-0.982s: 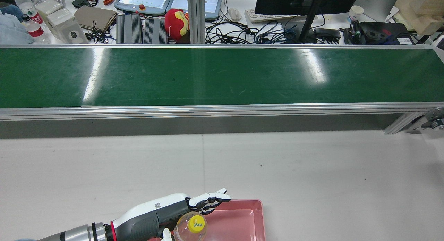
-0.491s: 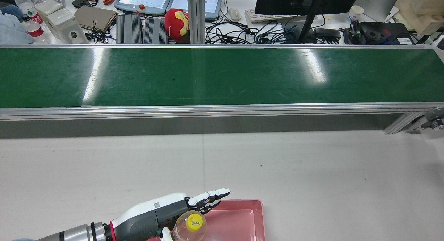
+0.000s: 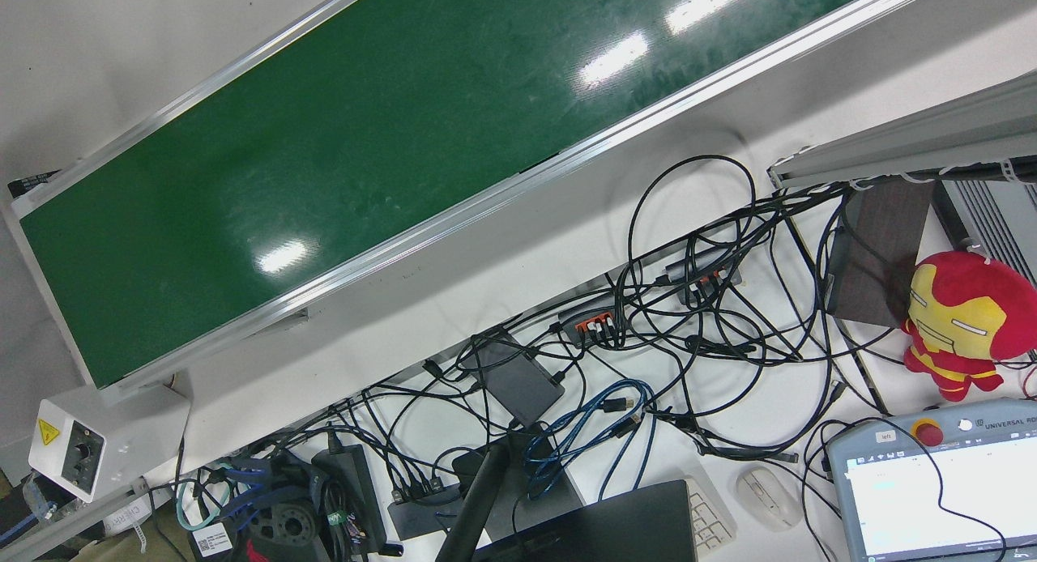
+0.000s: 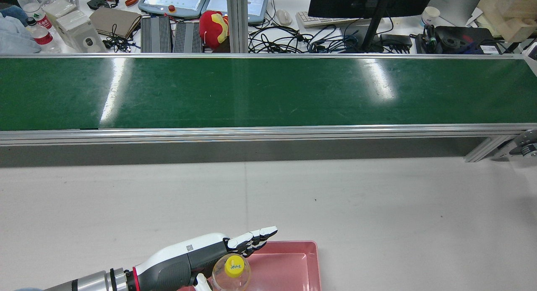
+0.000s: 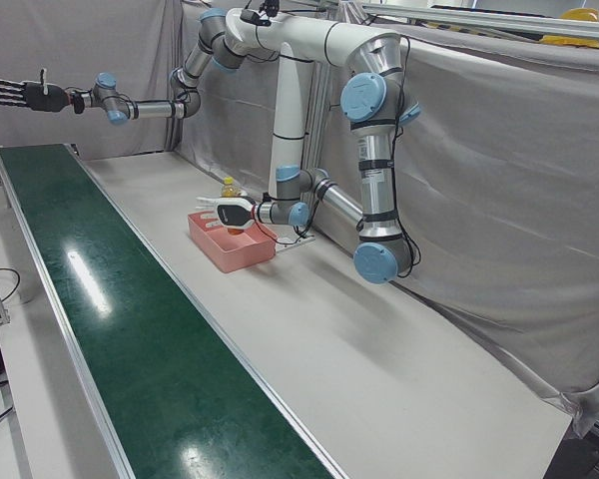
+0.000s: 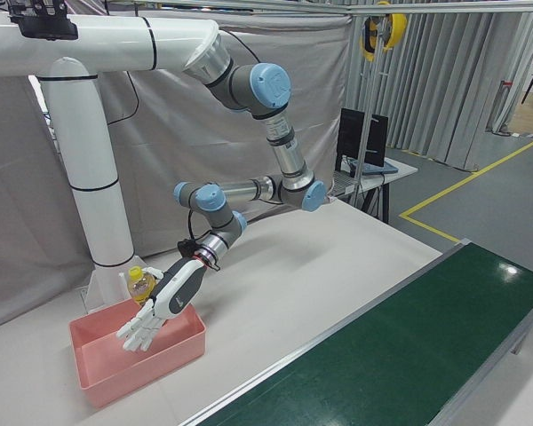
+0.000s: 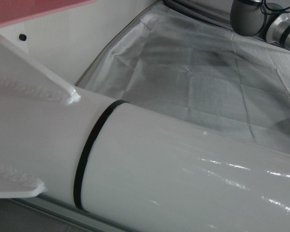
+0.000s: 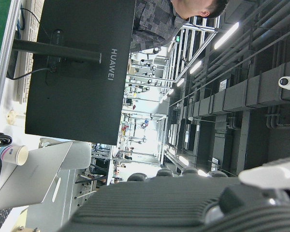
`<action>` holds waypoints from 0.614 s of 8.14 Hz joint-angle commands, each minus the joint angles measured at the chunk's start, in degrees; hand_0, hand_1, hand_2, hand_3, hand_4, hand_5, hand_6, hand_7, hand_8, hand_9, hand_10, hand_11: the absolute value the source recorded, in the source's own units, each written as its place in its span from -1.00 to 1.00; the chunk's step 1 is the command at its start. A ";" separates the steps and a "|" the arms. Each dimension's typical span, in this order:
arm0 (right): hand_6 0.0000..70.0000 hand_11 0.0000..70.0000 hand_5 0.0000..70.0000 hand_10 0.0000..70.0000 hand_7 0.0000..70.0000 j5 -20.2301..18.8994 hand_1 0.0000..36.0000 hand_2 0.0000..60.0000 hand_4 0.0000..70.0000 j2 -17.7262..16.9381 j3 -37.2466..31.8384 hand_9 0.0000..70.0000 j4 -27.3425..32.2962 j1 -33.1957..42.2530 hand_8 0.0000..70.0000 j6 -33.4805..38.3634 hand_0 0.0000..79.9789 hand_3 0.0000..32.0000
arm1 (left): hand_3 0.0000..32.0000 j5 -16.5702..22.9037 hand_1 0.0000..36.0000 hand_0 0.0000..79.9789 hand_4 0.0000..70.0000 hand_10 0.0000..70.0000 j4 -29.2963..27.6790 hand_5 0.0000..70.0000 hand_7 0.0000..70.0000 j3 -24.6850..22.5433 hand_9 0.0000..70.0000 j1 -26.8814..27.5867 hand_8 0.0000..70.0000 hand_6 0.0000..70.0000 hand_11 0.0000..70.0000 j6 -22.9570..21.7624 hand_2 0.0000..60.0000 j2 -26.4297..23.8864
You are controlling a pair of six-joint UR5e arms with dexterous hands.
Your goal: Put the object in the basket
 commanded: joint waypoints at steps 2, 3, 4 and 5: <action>-1.00 -1.00 -1.00 -1.00 -1.00 0.02 -1.00 -1.00 -1.00 0.00 0.00 -1.00 0.00 0.00 -1.00 0.00 -1.00 -1.00 | -0.16 0.00 -1.00 0.06 -1.00 -0.97 0.82 -0.86 -1.00 0.01 -0.91 -0.41 -0.92 -1.00 -0.94 0.23 -1.00 0.00; -1.00 -1.00 -1.00 -1.00 -1.00 -0.07 -1.00 -1.00 -1.00 0.00 0.00 -1.00 0.00 0.00 -1.00 0.00 -1.00 -1.00 | -0.21 0.00 -1.00 0.01 -1.00 -0.97 0.91 -0.83 -1.00 0.10 -0.93 -0.41 -0.94 -1.00 -0.94 0.23 -1.00 0.00; -1.00 -1.00 -1.00 -1.00 -1.00 0.02 -1.00 -1.00 -1.00 0.00 0.00 -1.00 0.00 0.00 -1.00 0.00 -1.00 -1.00 | -0.24 -0.09 -1.00 0.11 -1.00 -0.96 1.08 -0.81 -1.00 0.10 -0.96 -0.50 -0.95 -1.00 -0.93 0.23 -1.00 0.00; -1.00 -1.00 -1.00 -1.00 -1.00 0.02 -1.00 -1.00 -1.00 0.00 0.00 -1.00 0.00 0.00 -1.00 0.00 -1.00 -1.00 | -0.29 -0.09 -1.00 0.09 -1.00 -0.96 1.08 -0.79 -1.00 0.10 -0.94 -0.50 -0.94 -1.00 -0.93 0.32 -1.00 0.00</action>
